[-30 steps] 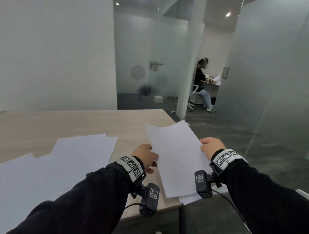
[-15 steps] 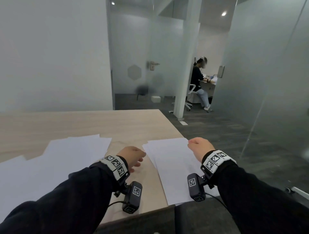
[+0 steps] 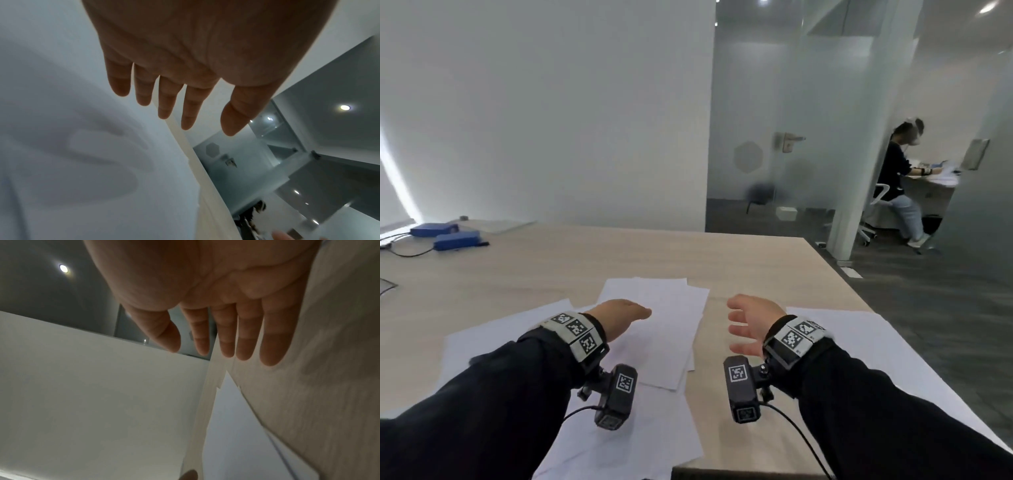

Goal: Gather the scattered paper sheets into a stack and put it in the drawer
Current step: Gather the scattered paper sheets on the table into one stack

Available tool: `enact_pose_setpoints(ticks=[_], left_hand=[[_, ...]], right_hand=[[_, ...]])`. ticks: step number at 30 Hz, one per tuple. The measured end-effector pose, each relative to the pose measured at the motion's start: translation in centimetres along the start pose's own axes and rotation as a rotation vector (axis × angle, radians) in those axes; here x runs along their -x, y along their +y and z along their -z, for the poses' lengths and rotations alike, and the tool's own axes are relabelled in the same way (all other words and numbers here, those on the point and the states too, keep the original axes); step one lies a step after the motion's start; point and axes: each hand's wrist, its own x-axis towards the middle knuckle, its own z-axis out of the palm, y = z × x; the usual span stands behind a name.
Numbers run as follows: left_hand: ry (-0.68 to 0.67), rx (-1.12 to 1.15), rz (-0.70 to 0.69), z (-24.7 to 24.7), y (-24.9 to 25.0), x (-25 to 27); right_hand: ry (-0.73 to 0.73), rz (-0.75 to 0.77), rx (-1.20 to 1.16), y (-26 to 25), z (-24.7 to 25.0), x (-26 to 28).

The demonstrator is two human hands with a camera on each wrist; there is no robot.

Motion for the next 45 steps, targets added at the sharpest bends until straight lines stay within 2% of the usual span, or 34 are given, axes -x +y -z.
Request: enact_pose_setpoints(ticks=[4, 8, 10, 15, 20, 24, 28, 32, 36, 40, 43, 45], left_hand=[[0.009, -0.190, 0.062, 2.9, -3.1, 0.4], [-0.013, -0.128, 0.177, 3.6, -5.2, 0.3], [-0.056, -0.126, 0.191, 3.2, -5.7, 0.1], [-0.147, -0.206, 0.194, 2.0, -5.6, 0.0], [-0.130, -0.109, 0.212, 1.9, -5.8, -0.1], [-0.150, -0.107, 0.211, 1.7, -6.4, -0.5], [-0.167, -0.123, 0.191, 1.4, -6.9, -0.7], [-0.194, -0.133, 0.168, 1.0, -7.1, -0.9], [-0.169, -0.113, 0.155, 0.6, -6.9, -0.5], [-0.159, -0.016, 0.146, 0.6, -7.4, -0.3], [-0.122, 0.245, 0.160, 0.9, -7.9, -0.3], [-0.083, 0.340, 0.165, 1.2, -8.0, -0.3]], right_hand=[[-0.015, -0.072, 0.005, -0.5, -2.9, -1.5], [-0.026, -0.128, 0.036, -0.3, -5.2, -3.1], [-0.067, -0.161, 0.021, 0.0, -6.2, -3.6], [0.017, -0.186, 0.042, 0.2, -7.5, -5.1], [0.063, -0.156, -0.070, 0.6, -7.4, -6.4], [0.039, -0.160, -0.080, 0.8, -7.4, -7.1], [0.026, -0.140, 0.008, 2.0, -6.9, -8.9], [-0.028, -0.130, 0.058, 1.9, -7.3, -7.8], [-0.038, -0.068, 0.004, 1.8, -6.9, -7.1], [-0.029, -0.065, -0.066, 2.1, -6.5, -7.6], [-0.004, -0.107, -0.044, 2.3, -6.6, -7.2], [0.000, -0.118, -0.018, 2.3, -6.4, -7.4]])
